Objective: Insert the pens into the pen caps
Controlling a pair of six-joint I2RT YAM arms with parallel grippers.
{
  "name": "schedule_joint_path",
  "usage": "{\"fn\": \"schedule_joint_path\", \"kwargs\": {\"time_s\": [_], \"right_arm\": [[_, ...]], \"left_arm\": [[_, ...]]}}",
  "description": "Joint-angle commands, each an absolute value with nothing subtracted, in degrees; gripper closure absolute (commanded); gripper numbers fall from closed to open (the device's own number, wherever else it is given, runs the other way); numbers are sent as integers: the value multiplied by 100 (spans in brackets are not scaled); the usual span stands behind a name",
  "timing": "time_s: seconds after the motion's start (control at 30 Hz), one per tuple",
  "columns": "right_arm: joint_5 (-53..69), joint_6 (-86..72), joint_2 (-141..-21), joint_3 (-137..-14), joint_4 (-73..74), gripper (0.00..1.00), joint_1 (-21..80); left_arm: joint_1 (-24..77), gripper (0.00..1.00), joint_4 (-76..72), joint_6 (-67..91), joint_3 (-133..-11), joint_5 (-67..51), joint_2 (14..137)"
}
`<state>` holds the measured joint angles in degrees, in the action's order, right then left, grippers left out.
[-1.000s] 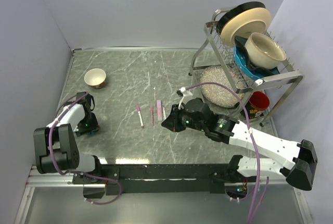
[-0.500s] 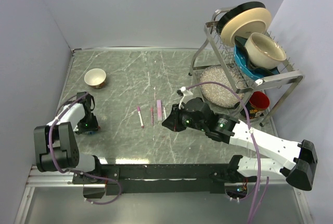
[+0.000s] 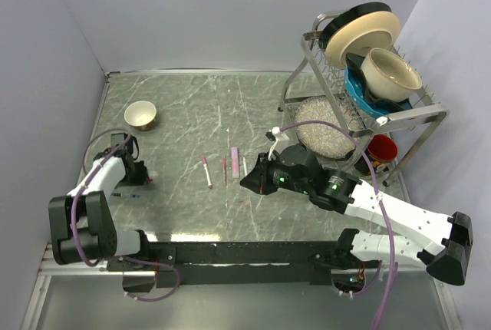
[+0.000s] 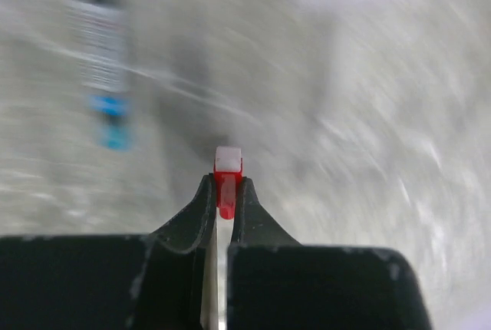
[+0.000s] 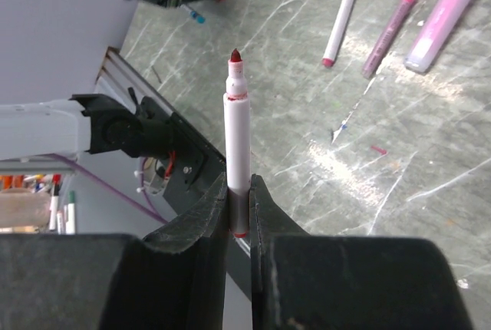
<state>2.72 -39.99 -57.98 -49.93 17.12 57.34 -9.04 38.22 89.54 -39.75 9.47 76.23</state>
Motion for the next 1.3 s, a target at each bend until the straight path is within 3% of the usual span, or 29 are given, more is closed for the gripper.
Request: {"fn": "schedule_joint_path", "kwargs": {"time_s": [0.0,0.2,0.43,0.73,1.27], "right_arm": [[772,-4104,-5573,-4931,1153,100,5713],[1203,-4210,-5528,-4711,695,100,5713],[1485,-4324,-6063,-4746,247,100,5818],[1231,-4456,-6574,-5106,-176,100,6091],[1055,-4403,-7022,-5730,141,100,6161]], "left_arm": [[-651,99,2314,6791,-4086,-306,7172],[-159,99,1603,5495,-4456,-1640,6681],[939,99,-145,5694,-4079,-2837,5652],[1792,99,-1370,6881,-3454,-2751,4308],[2048,99,-1573,6653,-3261,-3023,4078]]}}
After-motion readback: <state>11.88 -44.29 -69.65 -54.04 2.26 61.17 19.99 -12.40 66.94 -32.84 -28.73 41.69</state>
